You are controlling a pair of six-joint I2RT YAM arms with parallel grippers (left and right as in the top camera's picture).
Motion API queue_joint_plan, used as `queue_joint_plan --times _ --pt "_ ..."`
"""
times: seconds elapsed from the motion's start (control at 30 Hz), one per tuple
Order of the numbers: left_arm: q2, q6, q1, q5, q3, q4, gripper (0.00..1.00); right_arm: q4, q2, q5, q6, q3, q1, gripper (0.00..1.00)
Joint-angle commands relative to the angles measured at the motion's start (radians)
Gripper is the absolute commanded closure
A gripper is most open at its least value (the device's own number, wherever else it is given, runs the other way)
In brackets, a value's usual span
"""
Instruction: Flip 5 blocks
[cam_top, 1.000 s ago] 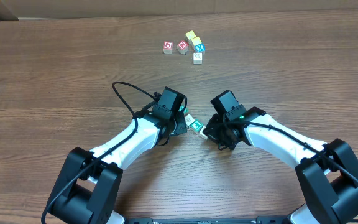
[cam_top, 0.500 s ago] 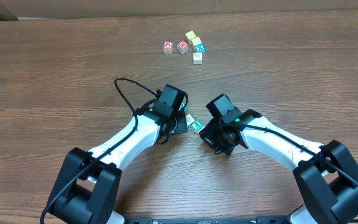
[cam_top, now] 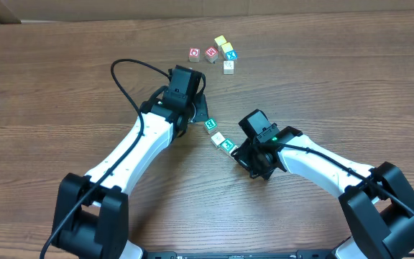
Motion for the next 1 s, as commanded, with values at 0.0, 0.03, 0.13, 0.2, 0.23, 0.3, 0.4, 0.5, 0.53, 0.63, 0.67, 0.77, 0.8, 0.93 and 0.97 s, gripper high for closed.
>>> queue_joint_plan --times 0.0,0.03,0.13,0.2,0.23,0.3,0.4,0.5,0.53,0.63,0.67,0.77,0.8,0.93,0.97 --pt "0.068 0.059 -0.004 -0.012 0.014 0.037 0.96 -0.005 0.001 0.035 0.003 0.001 0.005 0.96" --pt "0.088 0.059 -0.004 -0.01 0.014 0.051 0.96 -0.005 0.001 0.037 0.003 0.001 0.005 0.96" --pt "0.143 0.059 -0.003 0.018 0.015 0.08 0.96 -0.005 0.001 0.047 0.003 0.001 0.005 0.96" --pt "0.176 0.059 -0.003 0.026 0.015 0.09 0.96 -0.006 0.001 0.047 0.003 0.001 0.005 0.96" --pt "0.187 0.059 -0.003 0.03 0.015 0.091 0.96 -0.007 0.001 0.047 0.003 0.001 0.005 0.96" --pt "0.201 0.061 -0.003 0.039 0.015 0.094 0.96 -0.008 0.001 0.047 0.003 0.001 0.005 0.96" --pt "0.204 0.101 -0.003 0.087 0.015 0.109 0.96 -0.003 0.001 0.047 -0.019 0.001 0.005 0.96" --pt "0.204 0.123 -0.003 0.1 0.015 0.129 0.96 -0.003 0.001 0.054 -0.019 0.001 0.005 0.96" --pt "0.204 0.127 -0.003 0.098 0.015 0.136 0.96 -0.002 0.001 0.054 -0.019 0.001 0.005 0.96" --pt "0.204 0.133 -0.003 0.102 0.015 0.155 0.96 -0.001 0.001 0.058 -0.019 0.001 0.005 0.96" --pt "0.204 0.134 -0.003 0.108 0.015 0.156 0.96 -0.001 0.001 0.057 -0.019 0.001 0.005 0.96" --pt "0.204 0.134 -0.004 0.142 0.015 0.149 0.96 -0.001 0.001 0.057 -0.02 0.001 0.005 0.96" --pt "0.204 0.134 -0.004 0.153 0.015 0.145 0.96 -0.001 0.001 0.057 -0.02 0.001 0.005 0.96" --pt "0.204 0.134 -0.004 0.212 0.015 0.118 0.96 -0.001 0.001 0.057 -0.019 0.001 0.005 0.96" --pt "0.204 0.134 -0.004 0.216 0.015 0.111 0.96 -0.001 0.001 0.057 -0.019 0.001 0.005 0.96"
